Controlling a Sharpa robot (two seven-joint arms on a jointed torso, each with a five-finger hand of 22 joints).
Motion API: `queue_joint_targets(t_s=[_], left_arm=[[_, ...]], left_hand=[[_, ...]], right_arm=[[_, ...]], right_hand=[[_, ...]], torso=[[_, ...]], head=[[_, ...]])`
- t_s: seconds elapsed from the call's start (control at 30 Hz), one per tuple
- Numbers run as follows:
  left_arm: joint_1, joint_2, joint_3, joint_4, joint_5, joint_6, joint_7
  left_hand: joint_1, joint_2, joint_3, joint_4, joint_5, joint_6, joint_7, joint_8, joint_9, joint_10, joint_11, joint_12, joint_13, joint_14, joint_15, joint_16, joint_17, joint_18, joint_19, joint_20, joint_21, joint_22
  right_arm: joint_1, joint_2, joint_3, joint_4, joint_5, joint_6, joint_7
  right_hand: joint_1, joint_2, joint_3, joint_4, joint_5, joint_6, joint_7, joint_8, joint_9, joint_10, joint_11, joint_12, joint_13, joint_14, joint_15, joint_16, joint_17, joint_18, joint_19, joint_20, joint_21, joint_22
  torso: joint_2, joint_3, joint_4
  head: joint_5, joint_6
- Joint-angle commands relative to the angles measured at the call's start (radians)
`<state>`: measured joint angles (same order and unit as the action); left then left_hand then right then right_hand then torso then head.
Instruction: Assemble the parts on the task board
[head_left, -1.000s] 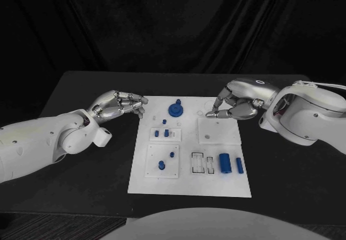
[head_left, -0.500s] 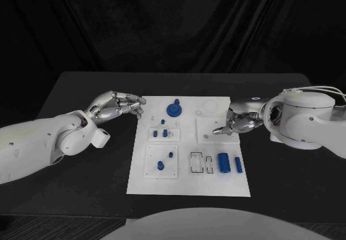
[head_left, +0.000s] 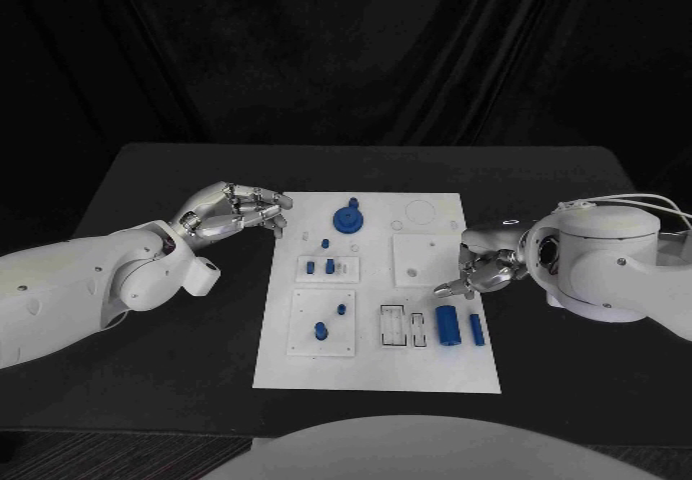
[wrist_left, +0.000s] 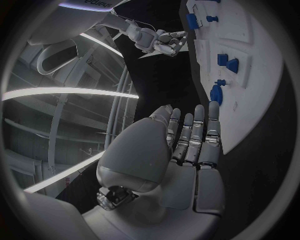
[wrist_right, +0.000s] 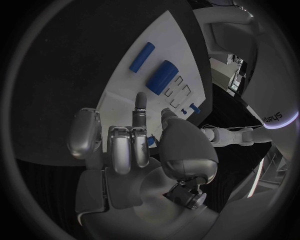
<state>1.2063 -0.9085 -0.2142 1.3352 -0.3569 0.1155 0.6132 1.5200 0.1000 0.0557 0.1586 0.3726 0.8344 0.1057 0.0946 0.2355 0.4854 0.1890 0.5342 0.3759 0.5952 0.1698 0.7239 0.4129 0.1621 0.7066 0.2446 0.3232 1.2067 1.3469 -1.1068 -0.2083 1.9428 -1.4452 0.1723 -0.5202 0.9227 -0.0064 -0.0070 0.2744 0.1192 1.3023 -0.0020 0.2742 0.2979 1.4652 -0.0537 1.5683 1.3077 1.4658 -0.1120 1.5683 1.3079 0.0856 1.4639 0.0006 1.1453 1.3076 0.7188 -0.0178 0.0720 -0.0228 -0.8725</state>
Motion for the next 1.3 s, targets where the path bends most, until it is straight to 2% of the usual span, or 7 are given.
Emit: queue_joint_targets(t_s=[0.03, 0.3, 0.53, 0.57, 0.9, 1.03, 1.3], left_arm=[[-0.001, 0.002, 0.001, 0.002, 0.008, 0.01, 0.015], [-0.002, 0.004, 0.001, -0.001, 0.008, 0.013, 0.013], [-0.002, 0.005, 0.001, -0.001, 0.008, 0.016, 0.009], [-0.002, 0.005, 0.001, -0.001, 0.008, 0.016, 0.009], [-0.004, 0.004, 0.001, 0.008, 0.008, 0.02, 0.0], [-0.004, 0.004, 0.001, 0.007, 0.008, 0.022, -0.002], [-0.005, 0.004, 0.001, 0.006, 0.008, 0.024, -0.005]], left_hand=[[0.001, 0.01, 0.005, -0.001, 0.004, -0.004, 0.005, 0.004, -0.001, -0.004, 0.004, 0.005, -0.001, -0.004, 0.001, -0.002, -0.001, -0.016, -0.008, -0.002, -0.006, 0.001], [0.001, 0.01, 0.005, -0.001, 0.004, -0.004, 0.005, 0.004, -0.001, -0.004, 0.004, 0.005, -0.001, -0.004, 0.001, -0.002, -0.001, -0.016, -0.008, -0.002, -0.006, 0.001], [0.001, 0.011, 0.006, -0.002, 0.005, -0.004, 0.006, 0.004, -0.001, -0.004, 0.005, 0.005, -0.002, -0.004, 0.001, -0.002, -0.002, -0.016, -0.008, -0.003, -0.006, 0.002], [0.001, 0.011, 0.006, -0.002, 0.005, -0.004, 0.006, 0.004, -0.001, -0.004, 0.005, 0.005, -0.002, -0.004, 0.001, -0.002, -0.002, -0.016, -0.008, -0.003, -0.006, 0.002], [0.002, 0.012, 0.009, -0.004, 0.007, -0.005, 0.006, 0.005, -0.001, -0.005, 0.006, 0.006, -0.003, -0.005, 0.001, -0.002, -0.002, -0.016, -0.009, -0.003, -0.006, 0.003], [0.002, 0.012, 0.009, -0.004, 0.007, -0.005, 0.006, 0.005, -0.001, -0.005, 0.006, 0.006, -0.003, -0.005, 0.001, -0.002, -0.002, -0.016, -0.009, -0.003, -0.006, 0.003], [0.001, 0.013, 0.01, -0.004, 0.008, -0.006, 0.007, 0.004, -0.001, -0.005, 0.007, 0.006, -0.004, -0.005, 0.001, -0.002, -0.003, -0.017, -0.009, -0.003, -0.006, 0.004]], right_arm=[[-0.008, -0.001, 0.0, 0.008, -0.024, 0.007, -0.029], [-0.019, 0.0, 0.0, 0.014, -0.026, -0.004, -0.028], [-0.038, 0.002, 0.0, 0.017, -0.026, -0.016, -0.027], [-0.04, 0.002, 0.0, 0.017, -0.026, -0.018, -0.027], [-0.067, 0.008, 0.0, 0.012, -0.026, -0.018, -0.027], [-0.081, 0.013, 0.0, 0.01, -0.026, -0.033, -0.018], [-0.093, 0.026, 0.0, 0.005, -0.026, -0.049, -0.002]], right_hand=[[0.009, -0.002, -0.006, 0.0, 0.0, 0.007, 0.0, 0.004, 0.003, 0.106, -0.009, 0.002, 0.263, 0.105, -0.009, 0.003, 0.263, -0.006, 0.015, -0.008, 0.003, 0.16], [0.0, -0.003, -0.019, 0.01, -0.034, 0.006, -0.003, 0.012, 0.02, 0.106, -0.013, 0.002, 0.263, 0.105, -0.012, 0.003, 0.263, -0.007, 0.012, -0.012, 0.011, 0.161], [-0.014, -0.002, -0.03, 0.014, -0.06, -0.001, -0.003, 0.014, 0.03, 0.106, -0.014, 0.002, 0.263, 0.105, -0.012, 0.003, 0.263, -0.006, 0.01, -0.012, 0.012, 0.16], [-0.018, -0.003, -0.033, 0.015, -0.063, -0.002, -0.004, 0.014, 0.032, 0.106, -0.016, 0.002, 0.263, 0.1, -0.012, -0.009, 0.24, 0.008, -0.008, -0.012, -0.059, 0.141], [-0.023, -0.006, -0.037, 0.014, -0.066, -0.005, -0.004, 0.014, 0.035, 0.106, -0.017, 0.002, 0.263, 0.098, -0.012, -0.015, 0.23, 0.01, -0.013, -0.012, -0.074, 0.137], [-0.02, -0.007, -0.038, 0.012, -0.066, -0.011, -0.003, 0.011, 0.037, 0.106, -0.017, 0.002, 0.263, 0.097, -0.012, -0.018, 0.224, 0.011, -0.015, -0.012, -0.079, 0.135], [0.05, -0.021, -0.032, -0.018, -0.06, -0.038, 0.002, 0.001, 0.05, 0.106, -0.014, 0.002, 0.263, 0.094, -0.011, -0.026, 0.208, 0.015, -0.022, -0.011, -0.105, 0.128]], torso=[[-0.001, 0.0003, -0.0009], [-0.001, 0.0005, 0.0], [0.0, 0.0003, -0.0001], [0.0, 0.0004, -0.0001], [0.0, 0.0004, -0.0004], [0.0, 0.0005, 0.0], [0.0, 0.0003, 0.0]], head=[[0.001, 0.0], [-0.005, 0.0], [-0.003, 0.0], [-0.002, 0.0], [0.0, 0.0], [0.0, 0.0], [-0.001, 0.0]])
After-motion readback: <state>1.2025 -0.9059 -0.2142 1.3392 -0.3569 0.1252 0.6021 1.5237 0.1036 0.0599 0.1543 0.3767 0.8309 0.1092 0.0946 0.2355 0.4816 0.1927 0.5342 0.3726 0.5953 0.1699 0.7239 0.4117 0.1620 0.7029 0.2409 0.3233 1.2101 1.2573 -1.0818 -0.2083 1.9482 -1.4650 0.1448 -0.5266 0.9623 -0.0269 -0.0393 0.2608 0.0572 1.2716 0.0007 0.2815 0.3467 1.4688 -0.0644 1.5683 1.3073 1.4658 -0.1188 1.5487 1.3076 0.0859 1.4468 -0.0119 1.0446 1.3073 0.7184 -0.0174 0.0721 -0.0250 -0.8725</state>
